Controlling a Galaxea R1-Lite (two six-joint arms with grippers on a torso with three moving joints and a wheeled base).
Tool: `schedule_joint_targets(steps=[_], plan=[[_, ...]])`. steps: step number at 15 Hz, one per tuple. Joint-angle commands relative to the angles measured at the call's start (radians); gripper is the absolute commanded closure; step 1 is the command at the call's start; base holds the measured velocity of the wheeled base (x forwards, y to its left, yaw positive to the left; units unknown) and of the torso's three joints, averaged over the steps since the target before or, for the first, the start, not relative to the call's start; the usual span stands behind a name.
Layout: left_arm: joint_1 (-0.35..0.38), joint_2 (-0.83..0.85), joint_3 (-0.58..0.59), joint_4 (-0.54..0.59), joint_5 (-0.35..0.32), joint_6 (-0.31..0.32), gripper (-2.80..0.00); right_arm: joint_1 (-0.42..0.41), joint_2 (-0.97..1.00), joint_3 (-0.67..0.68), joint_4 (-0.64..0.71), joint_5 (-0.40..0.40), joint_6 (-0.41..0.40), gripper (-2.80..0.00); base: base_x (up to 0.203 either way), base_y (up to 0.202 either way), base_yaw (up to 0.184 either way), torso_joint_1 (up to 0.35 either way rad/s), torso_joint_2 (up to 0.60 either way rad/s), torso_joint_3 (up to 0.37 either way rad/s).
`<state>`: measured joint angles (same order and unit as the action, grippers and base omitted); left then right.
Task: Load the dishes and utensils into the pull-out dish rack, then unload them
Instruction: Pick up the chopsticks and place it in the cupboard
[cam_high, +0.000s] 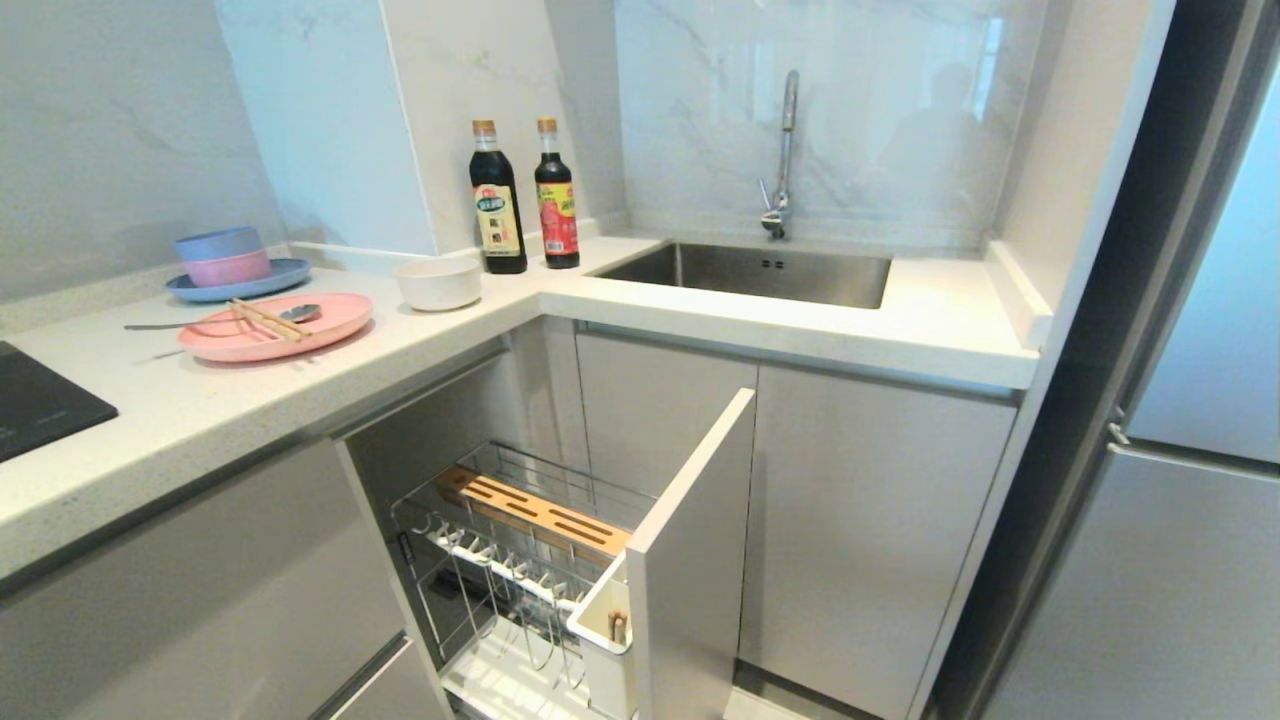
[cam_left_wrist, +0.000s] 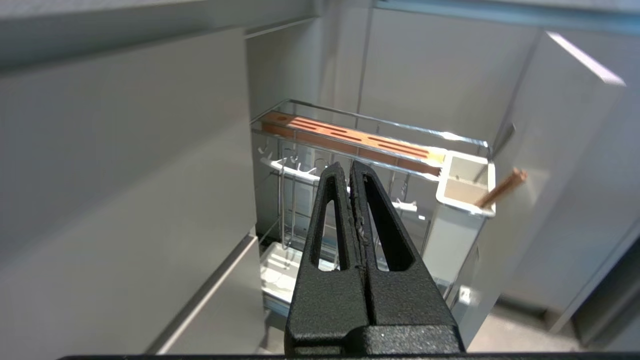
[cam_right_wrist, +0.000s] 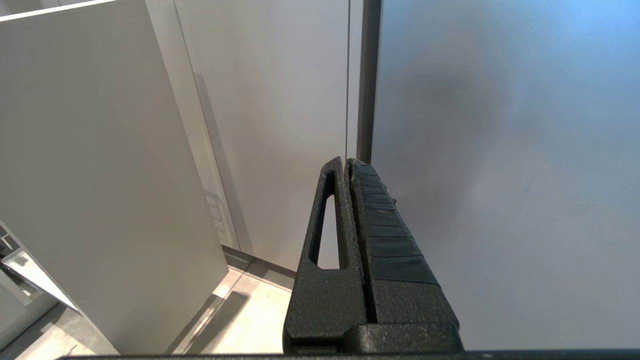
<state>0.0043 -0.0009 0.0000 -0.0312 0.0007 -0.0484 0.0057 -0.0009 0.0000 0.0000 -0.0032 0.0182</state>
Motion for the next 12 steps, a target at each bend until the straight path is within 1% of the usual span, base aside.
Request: schedule_joint_targets(steps=[1, 12], plan=[[0.0, 0.002, 0.014, -0.001, 0.013, -0.013, 0.0, 0.0, 0.001, 0.002, 0.0, 0.0, 0.0, 0.0, 0.0, 0.0, 0.0, 0.0, 0.0, 0.0], [0.0, 0.002, 0.012, -0.001, 0.013, -0.014, 0.0, 0.0, 0.001, 0.002, 0.0, 0.0, 0.0, 0.0, 0.0, 0.0, 0.0, 0.0, 0.0, 0.0]])
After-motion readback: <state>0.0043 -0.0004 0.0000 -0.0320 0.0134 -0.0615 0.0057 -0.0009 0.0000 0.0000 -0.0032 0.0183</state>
